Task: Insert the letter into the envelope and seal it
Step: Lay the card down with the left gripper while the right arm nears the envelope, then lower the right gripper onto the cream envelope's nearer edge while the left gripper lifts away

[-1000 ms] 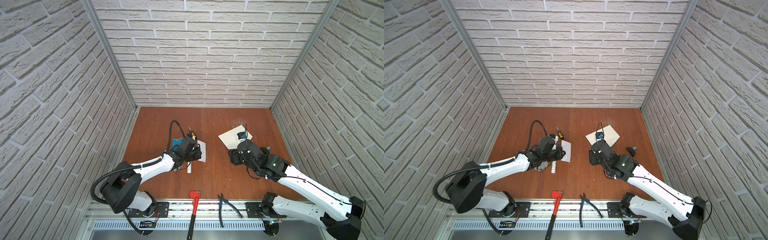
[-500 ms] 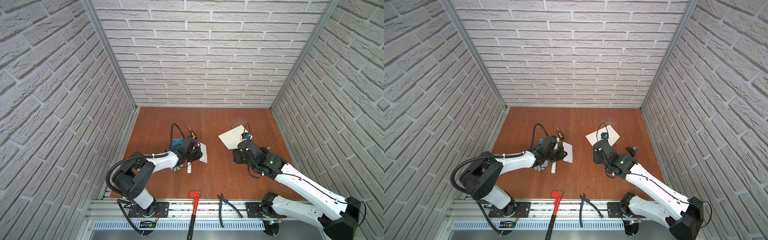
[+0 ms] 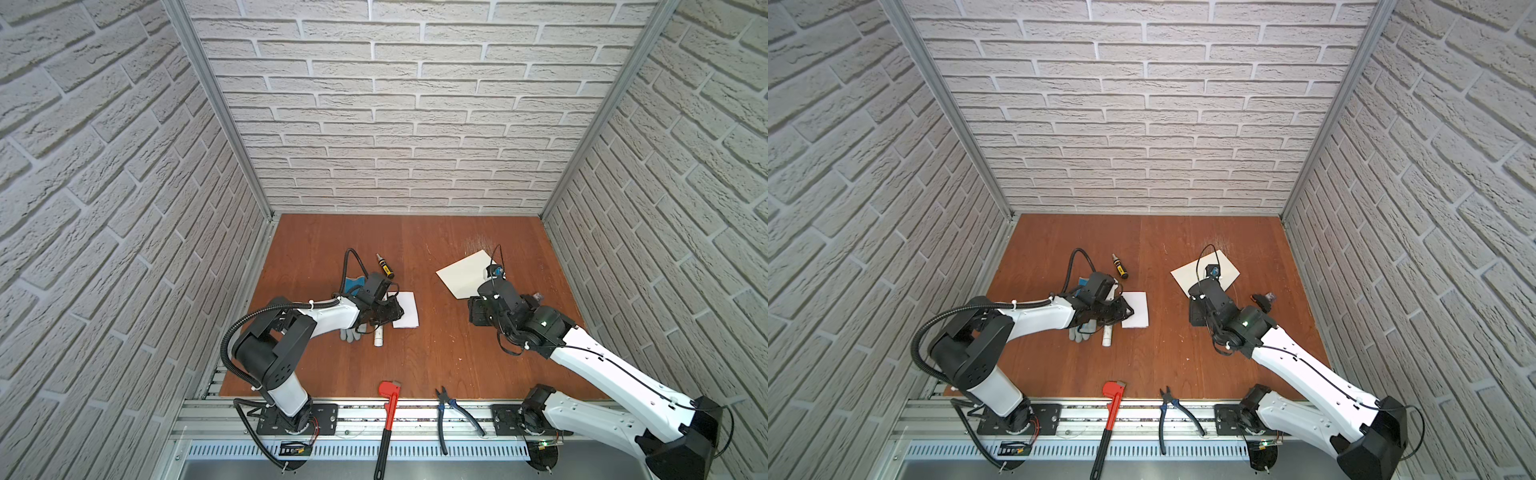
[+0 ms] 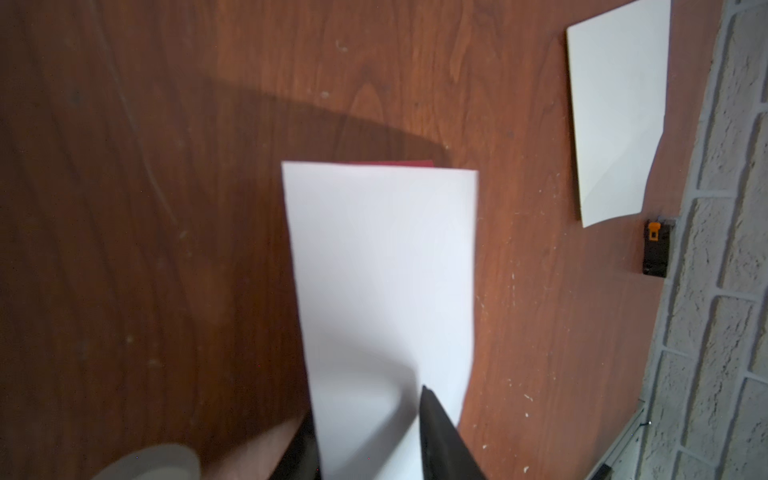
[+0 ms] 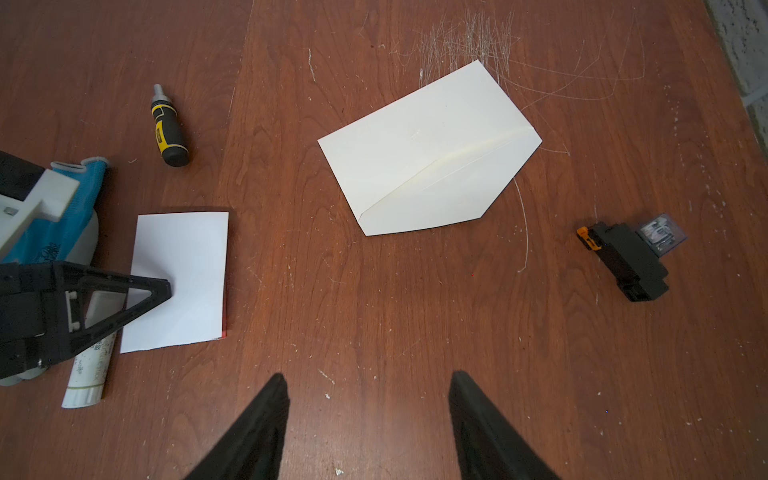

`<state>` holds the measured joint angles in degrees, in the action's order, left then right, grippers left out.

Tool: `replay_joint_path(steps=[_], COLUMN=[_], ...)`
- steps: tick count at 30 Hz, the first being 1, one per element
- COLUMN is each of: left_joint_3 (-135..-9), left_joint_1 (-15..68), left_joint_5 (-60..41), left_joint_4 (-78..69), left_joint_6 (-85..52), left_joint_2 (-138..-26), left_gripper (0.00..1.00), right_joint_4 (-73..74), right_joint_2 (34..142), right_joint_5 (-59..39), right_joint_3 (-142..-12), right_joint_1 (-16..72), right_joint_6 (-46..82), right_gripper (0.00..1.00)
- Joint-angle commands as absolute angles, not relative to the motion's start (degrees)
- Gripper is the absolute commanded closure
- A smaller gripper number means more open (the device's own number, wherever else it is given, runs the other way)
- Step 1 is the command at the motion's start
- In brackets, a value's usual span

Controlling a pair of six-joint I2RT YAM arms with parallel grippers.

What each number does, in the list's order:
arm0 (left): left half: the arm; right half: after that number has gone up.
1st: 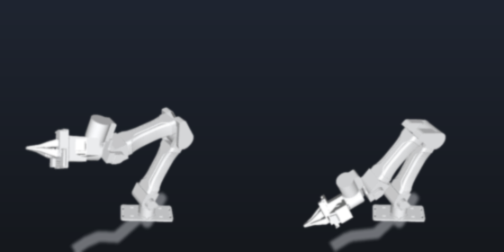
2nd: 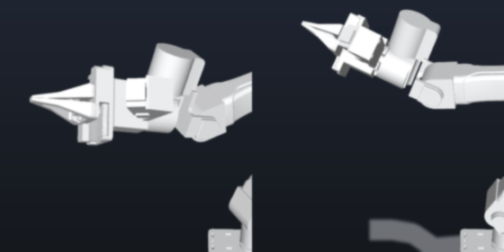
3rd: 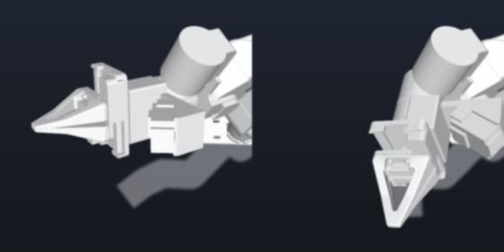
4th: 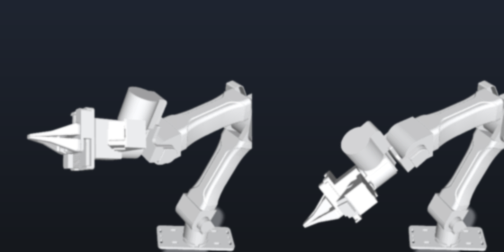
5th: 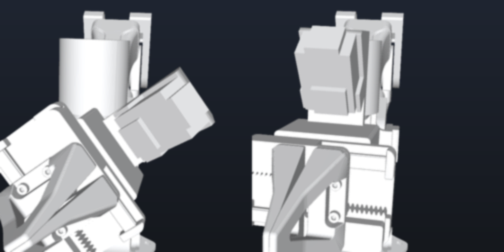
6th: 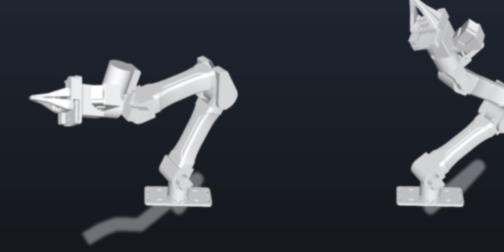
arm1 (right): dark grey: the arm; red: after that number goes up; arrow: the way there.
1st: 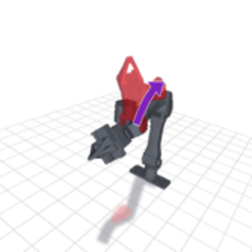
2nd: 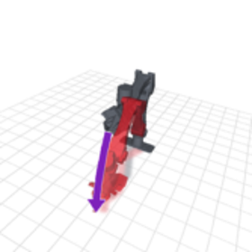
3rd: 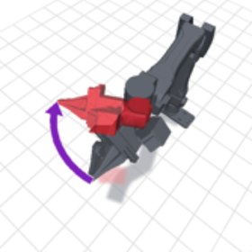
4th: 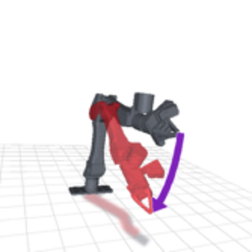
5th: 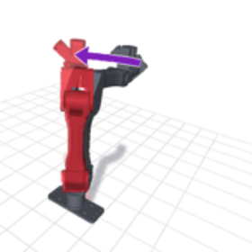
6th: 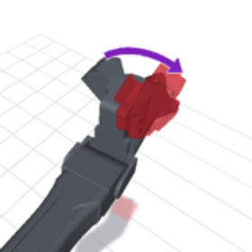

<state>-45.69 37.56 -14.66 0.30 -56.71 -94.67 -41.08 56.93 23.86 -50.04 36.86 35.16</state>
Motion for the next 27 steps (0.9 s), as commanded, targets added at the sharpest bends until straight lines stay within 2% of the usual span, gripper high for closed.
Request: replay_joint_path(steps=[1,12,20,27], left_joint_3=[-46.7,-50.2,-52.0,-47.0], left_joint_1=[37.2,36.9,37.0,38.4], left_joint_5=[-15.3,-12.9,-10.4,-8.7], left_joint_4=[2.4,8.4,10.6,1.8], left_joint_6=[-54.0,-49.8,-45.8,-39.3], left_joint_2=[-94.5,-89.2,-82.0,-72.8], left_gripper=[0.59,0.40,0.36,0.37], right_joint_4=[-40.2,-41.5,-40.4,-33.9], right_joint_2=[56.2,56.1,56.7,61.4], right_joint_5=[23.8,23.7,19.9,11.7], right_joint_3=[-49.5,-50.8,-50.4,-48.2], right_joint_1=[36.2,34.3,29.4,21.1], right_joint_6=[35.1,34.5,36.3,40.4], right_gripper=[0.36,0.35,0.32,0.32])
